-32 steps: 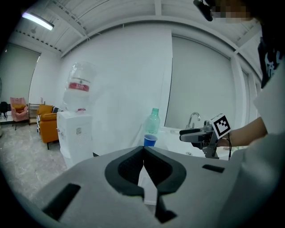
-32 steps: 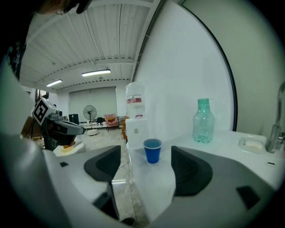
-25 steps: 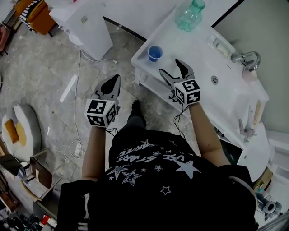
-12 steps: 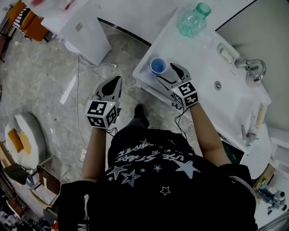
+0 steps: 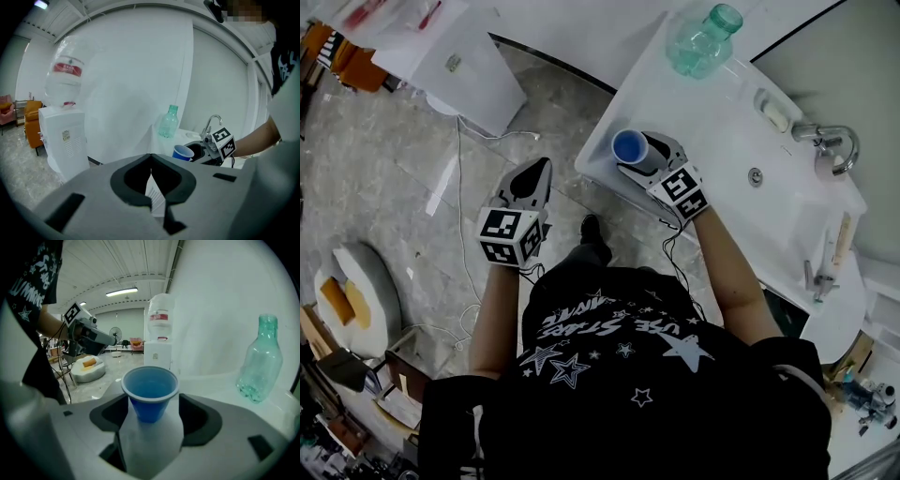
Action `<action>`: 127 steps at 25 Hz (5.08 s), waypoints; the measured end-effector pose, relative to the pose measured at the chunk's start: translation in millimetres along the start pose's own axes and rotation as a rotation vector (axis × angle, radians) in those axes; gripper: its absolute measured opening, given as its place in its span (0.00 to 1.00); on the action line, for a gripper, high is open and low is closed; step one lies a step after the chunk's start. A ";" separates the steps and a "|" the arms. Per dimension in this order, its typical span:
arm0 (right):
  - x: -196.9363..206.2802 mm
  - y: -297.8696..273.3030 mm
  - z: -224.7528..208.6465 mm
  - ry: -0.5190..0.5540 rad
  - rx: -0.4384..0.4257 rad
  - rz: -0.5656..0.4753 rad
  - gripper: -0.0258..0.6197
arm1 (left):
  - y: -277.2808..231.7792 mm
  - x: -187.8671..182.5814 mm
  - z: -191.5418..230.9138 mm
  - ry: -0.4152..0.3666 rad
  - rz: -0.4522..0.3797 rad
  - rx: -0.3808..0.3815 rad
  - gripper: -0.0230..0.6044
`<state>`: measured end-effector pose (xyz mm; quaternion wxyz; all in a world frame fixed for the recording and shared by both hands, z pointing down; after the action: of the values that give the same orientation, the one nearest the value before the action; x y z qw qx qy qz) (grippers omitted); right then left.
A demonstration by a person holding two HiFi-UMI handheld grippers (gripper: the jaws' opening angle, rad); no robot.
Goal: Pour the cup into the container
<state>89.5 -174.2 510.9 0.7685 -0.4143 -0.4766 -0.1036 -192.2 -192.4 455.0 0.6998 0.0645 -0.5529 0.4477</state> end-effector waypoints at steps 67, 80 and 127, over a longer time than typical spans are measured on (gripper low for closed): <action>-58.0 196.2 -235.2 -0.219 0.316 -0.044 0.46 | -136.6 -130.2 -88.9 -0.116 -0.082 0.114 0.05; -83.2 193.0 -305.2 -0.053 0.377 0.102 0.45 | -175.2 -186.8 -95.4 -0.169 -0.125 0.148 0.05; -115.5 123.1 -326.4 0.802 0.504 0.700 0.43 | -195.8 -177.0 -53.3 -0.072 -0.116 0.171 0.05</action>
<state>308.2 -363.2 284.1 0.9519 -0.2802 0.0066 0.1242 -15.2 -375.1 366.8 0.6960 0.1720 -0.5327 0.4496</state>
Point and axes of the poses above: the fingertips, and each gripper's own axes: y backward along the fingers, z to its left, x out of its underside, the point moved 10 cm from there along y, backward along the fingers, and after that the axes turned 11 degrees about y, right-handed, at the moved point
